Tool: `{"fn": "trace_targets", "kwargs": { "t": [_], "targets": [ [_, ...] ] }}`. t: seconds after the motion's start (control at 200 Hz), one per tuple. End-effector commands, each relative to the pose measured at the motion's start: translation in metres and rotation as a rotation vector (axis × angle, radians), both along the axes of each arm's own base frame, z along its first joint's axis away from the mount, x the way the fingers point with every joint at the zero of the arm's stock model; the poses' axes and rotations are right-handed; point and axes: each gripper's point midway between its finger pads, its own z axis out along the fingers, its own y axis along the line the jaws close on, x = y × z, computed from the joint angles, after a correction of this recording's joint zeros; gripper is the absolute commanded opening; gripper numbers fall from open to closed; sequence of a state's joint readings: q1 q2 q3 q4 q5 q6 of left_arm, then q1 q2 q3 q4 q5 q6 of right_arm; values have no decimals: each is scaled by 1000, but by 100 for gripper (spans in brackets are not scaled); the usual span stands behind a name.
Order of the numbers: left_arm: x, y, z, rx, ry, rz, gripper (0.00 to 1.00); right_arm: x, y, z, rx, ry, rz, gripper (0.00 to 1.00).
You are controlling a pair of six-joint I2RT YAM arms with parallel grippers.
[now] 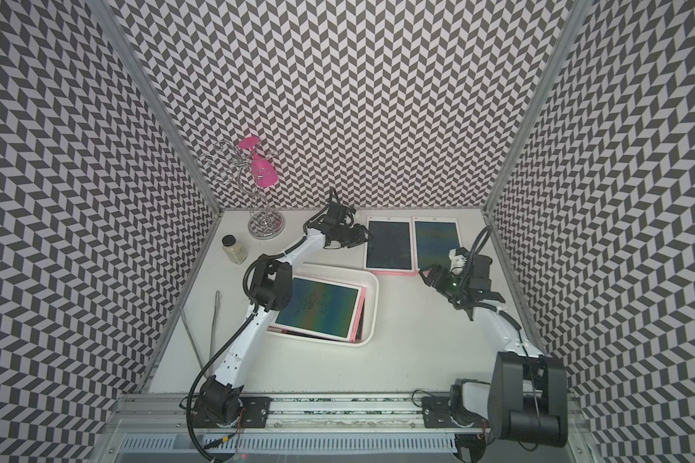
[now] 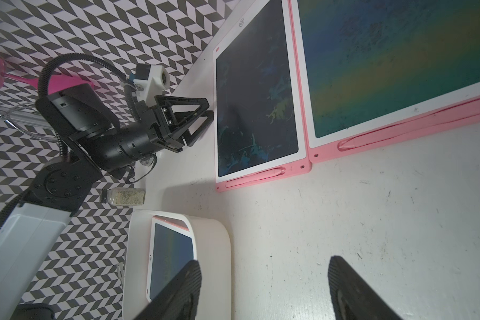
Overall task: Take out the writing tablet from the storage box
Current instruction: Place the writing tablet at the center of the board.
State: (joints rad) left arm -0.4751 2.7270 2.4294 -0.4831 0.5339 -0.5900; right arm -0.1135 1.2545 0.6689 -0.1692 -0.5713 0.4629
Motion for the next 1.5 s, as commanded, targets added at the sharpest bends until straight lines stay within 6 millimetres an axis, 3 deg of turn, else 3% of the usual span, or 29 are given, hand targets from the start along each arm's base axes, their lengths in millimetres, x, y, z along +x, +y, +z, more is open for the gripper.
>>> {"fn": "trace_targets", "kwargs": {
  "t": [0.0, 0.2, 0.441, 0.591, 0.656, 0.766, 0.856, 0.931, 1.162, 1.327, 1.497],
  "targets": [
    [-33, -8, -35, 60, 127, -30, 54, 7, 0, 14, -22, -53, 3, 73],
    [-46, -7, -26, 70, 120, -52, 54, 8, -1, 10, -19, -43, -2, 73],
    [-34, 34, -2, 94, 82, 19, 53, 9, 1, 6, -33, -27, 4, 73],
    [-29, 69, 42, 119, -16, 80, 52, 10, 5, 4, -65, -19, 5, 73],
    [-30, 82, 72, 113, -81, 103, 53, 12, 11, 5, -84, -16, 14, 73],
    [-43, 107, 111, 125, -155, 142, 52, 16, 26, 7, -137, -9, 50, 73],
    [-66, 128, 132, 155, -202, 169, 53, 17, 40, 9, -172, 3, 90, 73],
    [-94, 149, 132, 178, -206, 193, 53, 12, 55, 12, -194, 7, 132, 73],
    [-180, 226, 91, 188, -138, 325, 55, -17, 114, 20, -175, 8, 330, 71],
    [-219, 275, 70, 185, -88, 435, 56, -34, 160, 15, -206, 23, 418, 69],
    [-234, 287, 70, 169, -98, 472, 56, -34, 189, 0, -254, 49, 430, 69]
  ]
}}
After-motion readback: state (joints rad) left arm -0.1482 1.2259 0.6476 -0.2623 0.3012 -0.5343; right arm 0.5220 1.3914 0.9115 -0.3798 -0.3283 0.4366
